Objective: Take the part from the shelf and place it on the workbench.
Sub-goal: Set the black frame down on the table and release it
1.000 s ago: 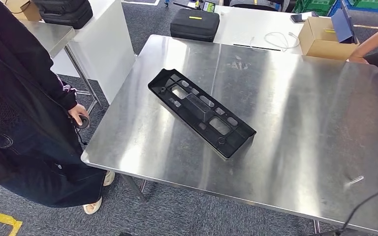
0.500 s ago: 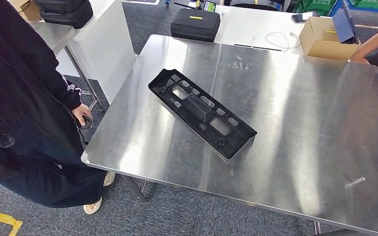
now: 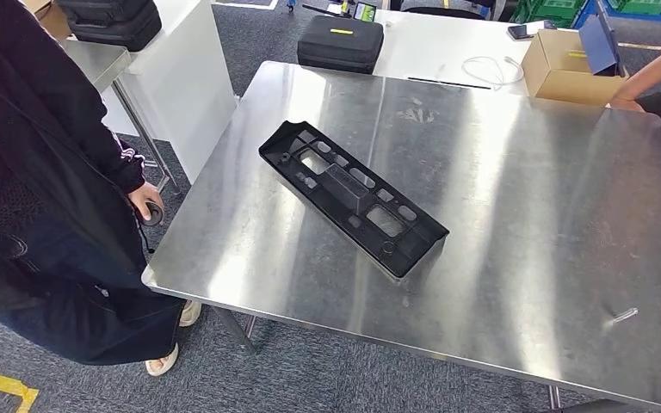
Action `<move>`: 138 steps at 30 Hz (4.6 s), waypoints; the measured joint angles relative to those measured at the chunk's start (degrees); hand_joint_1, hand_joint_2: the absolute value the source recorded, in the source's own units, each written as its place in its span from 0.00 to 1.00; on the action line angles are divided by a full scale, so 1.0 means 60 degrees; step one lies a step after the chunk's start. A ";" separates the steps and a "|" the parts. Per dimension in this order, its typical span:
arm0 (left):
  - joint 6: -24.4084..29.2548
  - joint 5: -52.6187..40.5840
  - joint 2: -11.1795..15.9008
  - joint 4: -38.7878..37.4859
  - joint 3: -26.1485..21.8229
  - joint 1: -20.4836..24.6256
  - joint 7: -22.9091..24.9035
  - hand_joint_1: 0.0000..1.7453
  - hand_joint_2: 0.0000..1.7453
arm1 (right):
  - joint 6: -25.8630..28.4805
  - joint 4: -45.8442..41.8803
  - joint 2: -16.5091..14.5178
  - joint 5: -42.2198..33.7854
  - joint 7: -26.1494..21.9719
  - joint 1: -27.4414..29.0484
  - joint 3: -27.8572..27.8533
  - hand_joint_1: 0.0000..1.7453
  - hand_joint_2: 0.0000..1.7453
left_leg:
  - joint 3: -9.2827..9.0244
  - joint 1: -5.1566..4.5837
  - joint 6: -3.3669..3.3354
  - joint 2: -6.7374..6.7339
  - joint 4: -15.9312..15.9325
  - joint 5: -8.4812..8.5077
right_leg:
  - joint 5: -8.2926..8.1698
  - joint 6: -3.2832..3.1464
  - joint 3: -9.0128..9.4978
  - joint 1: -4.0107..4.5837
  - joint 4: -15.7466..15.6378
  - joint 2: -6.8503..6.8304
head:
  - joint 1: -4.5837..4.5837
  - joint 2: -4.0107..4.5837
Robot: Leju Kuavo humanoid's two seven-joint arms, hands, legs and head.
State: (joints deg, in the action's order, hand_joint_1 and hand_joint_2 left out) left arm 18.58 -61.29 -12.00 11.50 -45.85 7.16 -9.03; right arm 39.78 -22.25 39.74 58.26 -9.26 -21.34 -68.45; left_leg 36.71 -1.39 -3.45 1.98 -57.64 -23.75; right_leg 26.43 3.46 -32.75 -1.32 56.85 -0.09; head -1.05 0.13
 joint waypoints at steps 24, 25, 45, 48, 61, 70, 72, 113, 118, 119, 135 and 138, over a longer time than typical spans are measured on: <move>0.0277 -0.0284 -0.0145 -0.0001 -0.0866 -0.0089 -0.0210 0.00 0.00 | -0.0265 0.0693 -0.5145 0.1925 0.1042 0.1963 -0.2715 0.00 0.00 | -0.0074 0.0052 0.0068 -0.0064 0.0005 -0.0051 | 0.0062 -0.0088 0.0011 0.0052 0.0001 0.0024 | 0.0002 0.0000; 0.0280 -0.0278 -0.0149 -0.0001 -0.0883 -0.0085 -0.0175 0.00 0.00 | -0.0352 0.0821 -0.5384 0.2082 0.1275 0.1992 -0.2694 0.00 0.00 | -0.0086 0.0053 0.0080 -0.0065 0.0005 -0.0061 | 0.0071 -0.0101 0.0006 0.0056 0.0001 0.0024 | 0.0002 0.0000; 0.0473 0.0070 -0.0067 0.0000 -0.1304 -0.0073 0.0189 0.00 0.00 | -0.1598 0.1577 -0.7818 0.4649 0.2480 0.2336 -0.0972 0.00 0.00 | -0.0232 0.0046 -0.0076 -0.0088 0.0144 -0.0047 | 0.0067 -0.0017 0.0179 -0.0019 -0.0112 0.0037 | -0.0005 0.0000; 0.0465 0.0180 -0.0066 -0.0001 -0.1382 -0.0065 0.0231 0.00 0.00 | -0.1696 0.1629 -0.8005 0.4771 0.2461 0.2332 -0.0720 0.00 0.00 | -0.0450 0.0147 -0.0175 -0.0133 0.0479 0.0141 | 0.0619 -0.0110 -0.0159 0.0011 0.0794 0.0035 | 0.0016 0.0000; 0.0415 0.0150 -0.0018 0.0006 -0.1530 -0.0057 0.0422 0.00 0.00 | -0.1791 0.1690 -0.8140 0.4708 0.2486 0.2244 -0.0287 0.00 0.00 | -0.0107 0.0384 0.0482 -0.0169 -0.0059 -0.0004 | 0.0397 -0.0151 0.0593 -0.0135 -0.0006 0.0014 | -0.0021 0.0000; 0.0408 -0.0063 -0.0014 0.0006 -0.1517 -0.0025 0.0557 0.00 0.00 | -0.1706 0.1690 -0.8142 0.4536 0.2387 0.2360 -0.0284 0.00 0.00 | -0.0320 0.0414 0.0456 -0.0289 -0.1113 -0.0944 | 0.0231 -0.0296 0.0474 -0.0062 0.0006 -0.0058 | -0.0037 0.0001; 0.0403 -0.0075 -0.0016 0.0006 -0.1509 0.0004 0.0557 0.00 0.00 | -0.1669 0.1690 -0.8138 0.4498 0.2373 0.2356 -0.0284 0.00 0.00 | -0.0852 0.0365 0.0382 -0.0288 -0.0160 -0.0692 | 0.0214 -0.0236 0.0465 -0.0014 0.0016 -0.0056 | -0.0027 0.0000; 0.0072 0.0025 -0.0043 0.0006 -0.1491 0.0130 0.0452 0.00 0.00 | -0.1311 0.1701 -0.7929 0.4444 0.2277 0.2321 -0.0258 0.00 0.00 | -0.0569 0.0201 -0.0094 -0.0326 0.0124 -0.0276 | 0.1501 -0.0091 -0.0648 0.0003 0.2749 -0.0031 | 0.0008 0.0000; 0.0030 0.0035 -0.0047 0.0006 -0.1491 0.0132 0.0390 0.00 0.00 | -0.1229 0.1701 -0.7871 0.4351 0.2211 0.2261 -0.0255 0.00 0.00 | -0.0280 0.0124 0.0059 -0.0304 0.0067 0.0045 | 0.0789 0.0000 0.1289 0.0097 -0.0151 -0.0014 | 0.0012 0.0000; 0.0026 0.0038 -0.0047 0.0006 -0.1491 0.0132 0.0382 0.00 0.00 | -0.1210 0.1701 -0.7870 0.4329 0.2201 0.2253 -0.0255 0.00 0.00 | -0.0261 0.0112 0.0112 -0.0305 0.0062 0.0103 | 0.0788 -0.0050 0.1352 0.0133 -0.0317 -0.0005 | 0.0005 0.0000; 0.0028 0.0179 -0.0003 0.0006 -0.1515 0.0115 0.0347 0.00 0.00 | -0.1162 0.1704 -0.7878 0.4300 0.2191 0.2170 -0.0080 0.00 0.00 | -0.1359 0.0325 0.0441 -0.0257 0.0066 -0.0919 | -0.0096 -0.0119 0.0290 0.0028 -0.0063 -0.0099 | -0.0070 0.0000; 0.0034 0.0179 -0.0003 0.0007 -0.1516 0.0120 0.0350 0.00 0.00 | -0.1162 0.1705 -0.7873 0.4300 0.2191 0.2177 -0.0070 0.00 0.00 | -0.1160 0.0310 0.0114 -0.0290 0.0164 -0.0693 | 0.0100 -0.0010 0.0032 0.0012 0.0223 -0.0081 | -0.0046 0.0000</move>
State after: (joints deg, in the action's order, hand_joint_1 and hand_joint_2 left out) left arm 18.78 -60.22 -12.02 11.55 -54.95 7.88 -6.93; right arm 32.81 -12.02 -7.50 84.06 3.89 -8.28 -68.88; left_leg 29.75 0.47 -2.76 0.24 -56.65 -27.91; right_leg 27.02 3.40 -32.56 -1.25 58.19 -0.58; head -1.33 0.13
